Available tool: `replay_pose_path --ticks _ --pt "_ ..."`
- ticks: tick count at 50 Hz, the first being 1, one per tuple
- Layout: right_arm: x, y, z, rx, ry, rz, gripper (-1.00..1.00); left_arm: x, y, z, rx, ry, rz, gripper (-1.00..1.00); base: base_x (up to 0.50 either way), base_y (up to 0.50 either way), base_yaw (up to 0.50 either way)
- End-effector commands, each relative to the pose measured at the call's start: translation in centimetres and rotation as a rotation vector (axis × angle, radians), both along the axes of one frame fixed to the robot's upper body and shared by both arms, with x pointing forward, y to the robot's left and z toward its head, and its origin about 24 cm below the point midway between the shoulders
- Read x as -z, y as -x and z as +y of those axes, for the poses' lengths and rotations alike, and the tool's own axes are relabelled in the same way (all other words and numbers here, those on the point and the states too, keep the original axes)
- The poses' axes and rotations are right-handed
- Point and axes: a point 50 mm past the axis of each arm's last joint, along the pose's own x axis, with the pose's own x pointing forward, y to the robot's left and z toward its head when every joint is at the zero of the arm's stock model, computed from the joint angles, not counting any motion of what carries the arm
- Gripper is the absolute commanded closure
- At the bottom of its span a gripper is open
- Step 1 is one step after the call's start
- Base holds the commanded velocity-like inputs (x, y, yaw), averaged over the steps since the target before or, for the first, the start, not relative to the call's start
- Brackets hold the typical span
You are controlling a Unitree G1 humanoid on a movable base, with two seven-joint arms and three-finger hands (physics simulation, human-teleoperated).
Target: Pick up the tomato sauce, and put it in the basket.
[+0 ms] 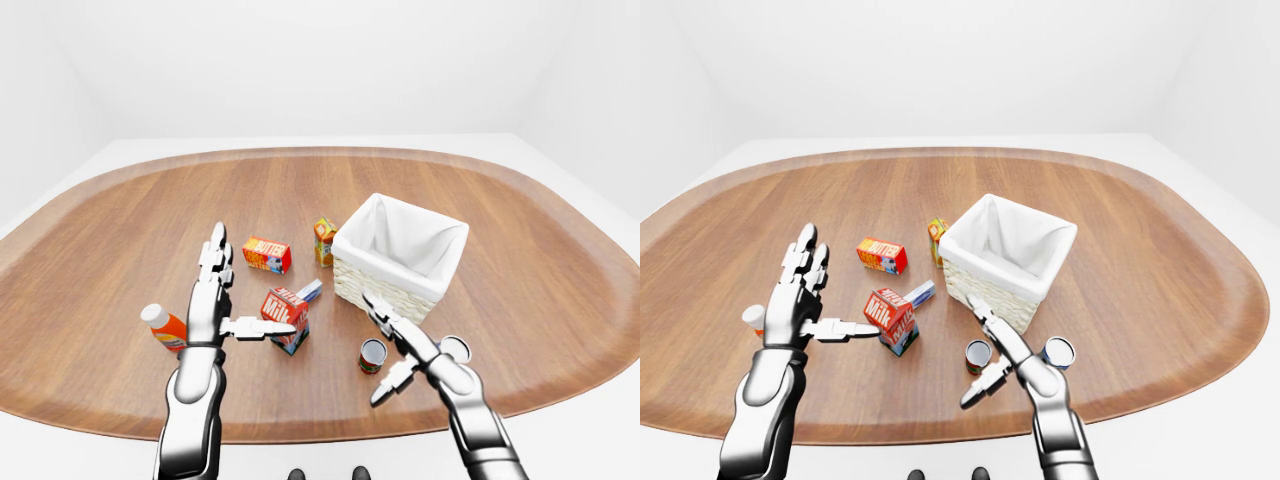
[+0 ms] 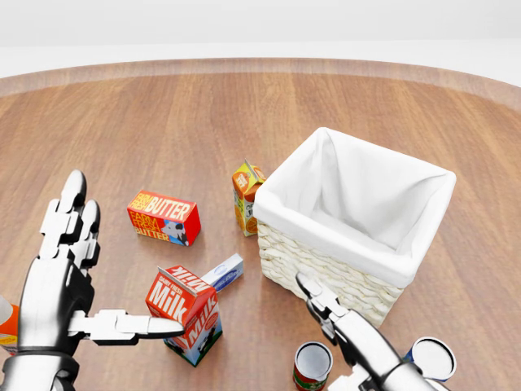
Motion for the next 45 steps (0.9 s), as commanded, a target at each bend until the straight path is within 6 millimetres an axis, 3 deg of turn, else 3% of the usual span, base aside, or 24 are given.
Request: replay_pose_path --ticks 1,45 --pt "0.3 -0.2 0.0 0.003 0.001 0.007 -1.00 0.0 0.0 0.0 0.001 -0.001 0.002 -1.00 0.00 0.00 0.00" --pt "2.0 -1.1 -0.4 0.025 0.012 0.038 -1.00 0.1 0.0 -0.1 0.004 -0.001 0.004 -1.00 0.00 0.00 0.00"
